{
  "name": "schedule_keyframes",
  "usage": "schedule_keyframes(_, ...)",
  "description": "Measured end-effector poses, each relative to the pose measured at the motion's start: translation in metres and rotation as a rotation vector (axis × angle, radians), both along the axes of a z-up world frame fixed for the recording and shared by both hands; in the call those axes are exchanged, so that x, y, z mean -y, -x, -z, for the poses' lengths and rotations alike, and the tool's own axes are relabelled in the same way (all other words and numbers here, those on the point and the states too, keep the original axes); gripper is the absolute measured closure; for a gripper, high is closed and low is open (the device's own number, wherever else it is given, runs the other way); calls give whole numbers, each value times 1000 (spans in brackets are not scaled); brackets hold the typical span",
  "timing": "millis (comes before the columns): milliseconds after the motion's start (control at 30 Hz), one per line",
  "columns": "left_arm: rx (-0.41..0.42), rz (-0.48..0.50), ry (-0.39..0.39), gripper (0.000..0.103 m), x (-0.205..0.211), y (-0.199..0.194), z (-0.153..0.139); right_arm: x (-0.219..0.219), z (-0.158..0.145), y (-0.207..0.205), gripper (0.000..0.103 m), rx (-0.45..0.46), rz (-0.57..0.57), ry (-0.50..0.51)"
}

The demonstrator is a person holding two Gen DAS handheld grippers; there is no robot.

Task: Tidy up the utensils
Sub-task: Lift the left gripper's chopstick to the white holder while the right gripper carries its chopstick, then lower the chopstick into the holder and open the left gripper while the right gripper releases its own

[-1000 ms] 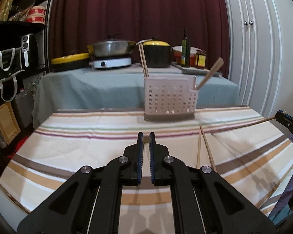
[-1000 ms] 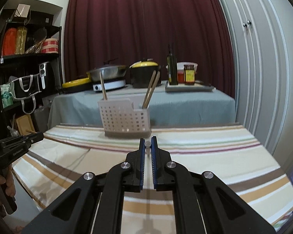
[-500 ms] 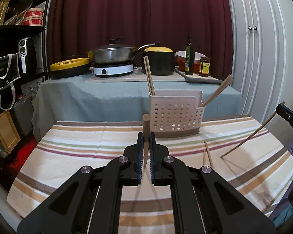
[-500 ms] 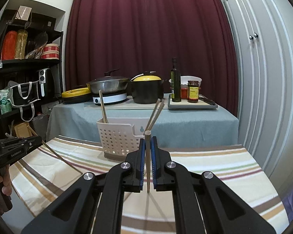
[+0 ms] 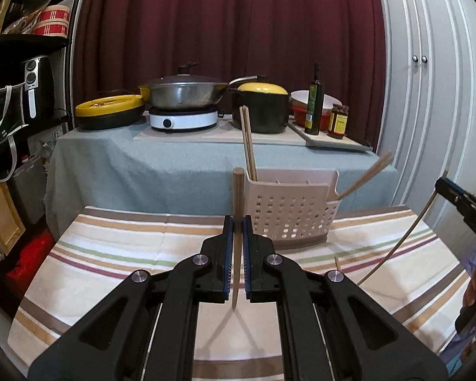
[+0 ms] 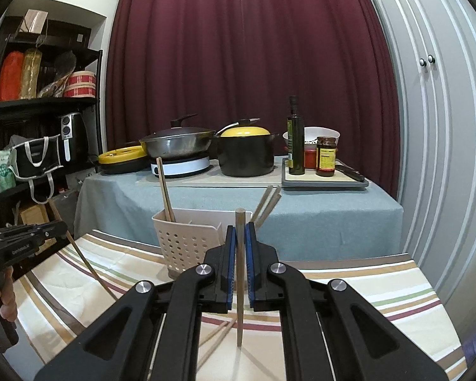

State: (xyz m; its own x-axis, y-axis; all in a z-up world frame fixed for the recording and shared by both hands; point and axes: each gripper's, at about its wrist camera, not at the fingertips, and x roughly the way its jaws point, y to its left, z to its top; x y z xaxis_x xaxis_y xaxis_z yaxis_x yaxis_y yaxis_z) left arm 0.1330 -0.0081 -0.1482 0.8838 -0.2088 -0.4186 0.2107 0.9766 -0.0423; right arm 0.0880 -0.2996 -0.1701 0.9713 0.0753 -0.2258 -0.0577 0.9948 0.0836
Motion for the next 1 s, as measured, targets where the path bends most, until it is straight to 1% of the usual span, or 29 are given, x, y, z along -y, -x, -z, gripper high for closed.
schedule_keyframes(167, 35, 28, 24, 97, -1, -8, -26, -2, -19, -10, 96, 29, -28, -8)
schedule_keyframes(433, 151, 85, 45, 97, 13, -26, -80, -13, -70, -29, 96, 145, -71, 27)
schedule_keyframes(533, 207, 95, 44, 97, 22, -40, -101, -14, -86, -40, 96, 188, -75, 41)
schedule_keyframes(633, 239, 110, 66, 97, 30, -56, -119, -14, -101, -55, 96, 221, -78, 45)
schedule_keyframes(767, 282, 122, 69, 97, 43, -77, -137, -15, -110, -76, 96, 241, -75, 54)
schedule_keyframes(867, 303, 123, 52, 97, 55, -94, -141, -13, -109, -94, 96, 234, -68, 53)
schedule_keyframes(900, 299, 123, 47, 97, 60, -102, -140, -12, -106, -100, 96, 226, -65, 53)
schedule_keyframes(1000, 251, 131, 54, 97, 66, -122, -128, -9, -94, -116, 96, 192, -62, 40)
